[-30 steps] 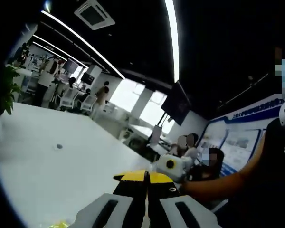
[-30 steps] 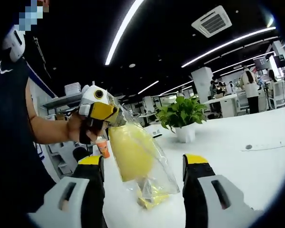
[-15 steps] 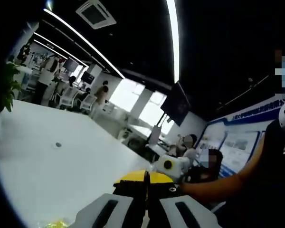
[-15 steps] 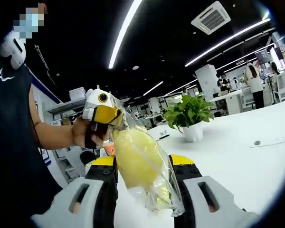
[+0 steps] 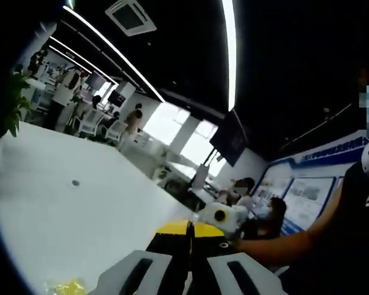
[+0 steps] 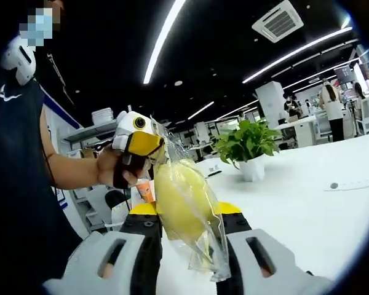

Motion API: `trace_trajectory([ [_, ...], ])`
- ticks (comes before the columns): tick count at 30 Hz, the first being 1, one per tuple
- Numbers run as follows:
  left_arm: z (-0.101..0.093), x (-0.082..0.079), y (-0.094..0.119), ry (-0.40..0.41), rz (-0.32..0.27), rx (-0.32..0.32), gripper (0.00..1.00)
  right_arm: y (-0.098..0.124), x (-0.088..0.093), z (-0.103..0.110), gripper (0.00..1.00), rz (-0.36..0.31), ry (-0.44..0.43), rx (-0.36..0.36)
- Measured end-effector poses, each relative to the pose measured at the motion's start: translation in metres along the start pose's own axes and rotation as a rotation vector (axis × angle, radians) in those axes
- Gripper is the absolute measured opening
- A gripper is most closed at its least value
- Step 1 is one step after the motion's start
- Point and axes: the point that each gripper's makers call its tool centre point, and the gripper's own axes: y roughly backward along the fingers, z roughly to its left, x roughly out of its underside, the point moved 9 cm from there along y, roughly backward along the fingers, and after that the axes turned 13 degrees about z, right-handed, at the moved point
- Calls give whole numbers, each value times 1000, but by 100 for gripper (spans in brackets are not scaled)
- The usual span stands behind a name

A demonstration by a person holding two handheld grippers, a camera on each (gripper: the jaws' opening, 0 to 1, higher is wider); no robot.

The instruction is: Compare the silicone blocks by pressing each to a similar depth, holding the contact briefly, and releasing to observe deformation and rebound differences across the visible hardness samples.

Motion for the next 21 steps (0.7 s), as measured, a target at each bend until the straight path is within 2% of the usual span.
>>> trace_trajectory([
  [9, 1, 4, 5, 7, 8, -18, 0, -1, 0, 4, 14, 57, -15, -31],
  [12, 1, 8, 6, -17, 17, -41, 0, -2, 1, 5, 12, 100, -35, -39],
  [15, 0, 13, 10, -9, 20, -40, 0, -2, 1, 8, 11, 131, -35, -49],
  [17, 0, 15, 12, -54, 15, -57, 0, -3, 1, 9, 10, 151, -34, -57],
  [18, -1, 15, 14, -137, 2, -85, 0, -3, 1, 9, 10, 157, -35, -58],
  [19, -2, 16, 15, -164, 4, -93, 0, -3, 1, 10, 9, 163, -33, -60],
  [21, -3, 17, 15, -145, 8, -91, 0, -4, 1, 10, 9, 172, -31, -63],
])
